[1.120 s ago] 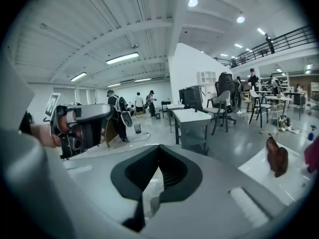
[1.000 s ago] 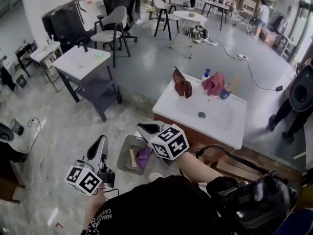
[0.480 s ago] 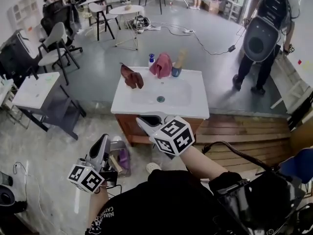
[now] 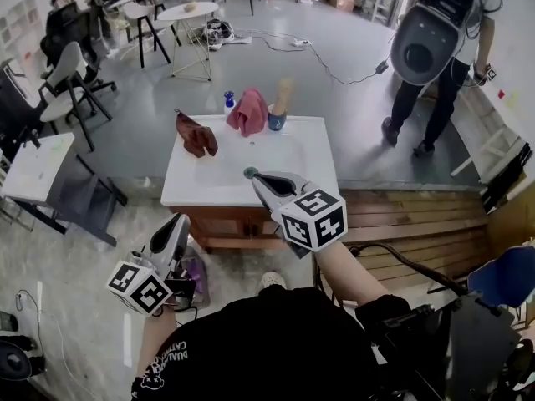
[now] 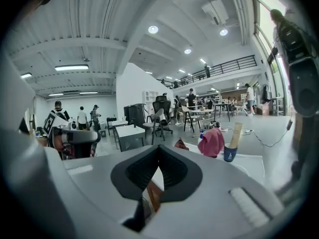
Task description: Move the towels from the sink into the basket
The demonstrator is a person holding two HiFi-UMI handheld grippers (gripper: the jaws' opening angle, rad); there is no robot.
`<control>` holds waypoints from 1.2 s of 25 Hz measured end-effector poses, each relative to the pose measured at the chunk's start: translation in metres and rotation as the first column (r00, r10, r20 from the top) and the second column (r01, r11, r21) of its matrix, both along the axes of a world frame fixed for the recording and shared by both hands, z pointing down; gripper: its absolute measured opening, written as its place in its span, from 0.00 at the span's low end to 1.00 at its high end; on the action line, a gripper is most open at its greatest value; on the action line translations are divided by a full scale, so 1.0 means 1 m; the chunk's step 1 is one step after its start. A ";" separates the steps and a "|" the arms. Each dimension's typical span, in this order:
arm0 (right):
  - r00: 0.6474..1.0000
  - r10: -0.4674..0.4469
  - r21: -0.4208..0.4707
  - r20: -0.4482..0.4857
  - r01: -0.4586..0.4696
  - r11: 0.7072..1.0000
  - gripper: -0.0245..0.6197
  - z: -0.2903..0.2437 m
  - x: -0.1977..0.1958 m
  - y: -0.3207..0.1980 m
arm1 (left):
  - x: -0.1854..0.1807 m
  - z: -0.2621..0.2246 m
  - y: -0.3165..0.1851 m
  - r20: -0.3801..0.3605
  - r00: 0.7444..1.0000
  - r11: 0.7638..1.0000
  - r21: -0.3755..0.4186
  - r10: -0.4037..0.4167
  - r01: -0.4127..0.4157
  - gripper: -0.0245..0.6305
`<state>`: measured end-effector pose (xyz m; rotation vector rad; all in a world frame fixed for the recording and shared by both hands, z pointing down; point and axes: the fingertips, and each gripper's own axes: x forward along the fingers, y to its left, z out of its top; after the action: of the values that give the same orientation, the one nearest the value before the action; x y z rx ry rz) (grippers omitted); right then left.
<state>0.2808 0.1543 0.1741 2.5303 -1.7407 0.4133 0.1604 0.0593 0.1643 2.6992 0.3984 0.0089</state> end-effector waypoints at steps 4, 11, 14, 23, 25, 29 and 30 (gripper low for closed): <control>1.000 0.019 0.007 0.015 -0.019 1.000 0.04 0.002 0.059 0.003 | 0.057 -0.004 -0.001 -0.003 1.000 1.000 0.018 0.009 -0.009 0.04; 1.000 0.005 -0.027 -0.009 -0.005 1.000 0.04 0.012 0.148 -0.006 | 0.149 0.004 -0.005 -0.010 1.000 1.000 -0.001 0.011 -0.011 0.04; 1.000 -0.014 -0.052 -0.016 0.013 0.999 0.04 0.019 0.181 -0.012 | 0.183 0.009 -0.009 -0.018 1.000 1.000 -0.013 -0.001 0.001 0.04; 0.998 -0.056 -0.062 0.004 0.056 0.996 0.04 0.036 0.249 -0.028 | 0.252 0.033 -0.008 0.022 1.000 0.999 -0.028 -0.015 0.016 0.04; 0.998 -0.065 -0.062 0.018 0.065 0.996 0.04 0.041 0.260 -0.033 | 0.261 0.035 -0.009 0.037 0.999 1.000 -0.022 -0.017 0.017 0.04; 0.997 -0.065 -0.063 0.041 0.067 0.996 0.04 0.052 0.280 -0.043 | 0.274 0.042 -0.014 0.062 0.998 0.999 -0.026 -0.028 0.030 0.04; 0.997 -0.063 -0.061 0.044 0.066 0.996 0.04 0.054 0.285 -0.046 | 0.276 0.045 -0.016 0.071 0.997 0.999 -0.027 -0.031 0.033 0.04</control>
<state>0.5662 0.1082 0.2281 2.4328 -1.7887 0.5133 0.4362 0.0434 0.2090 2.6681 0.3315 0.0883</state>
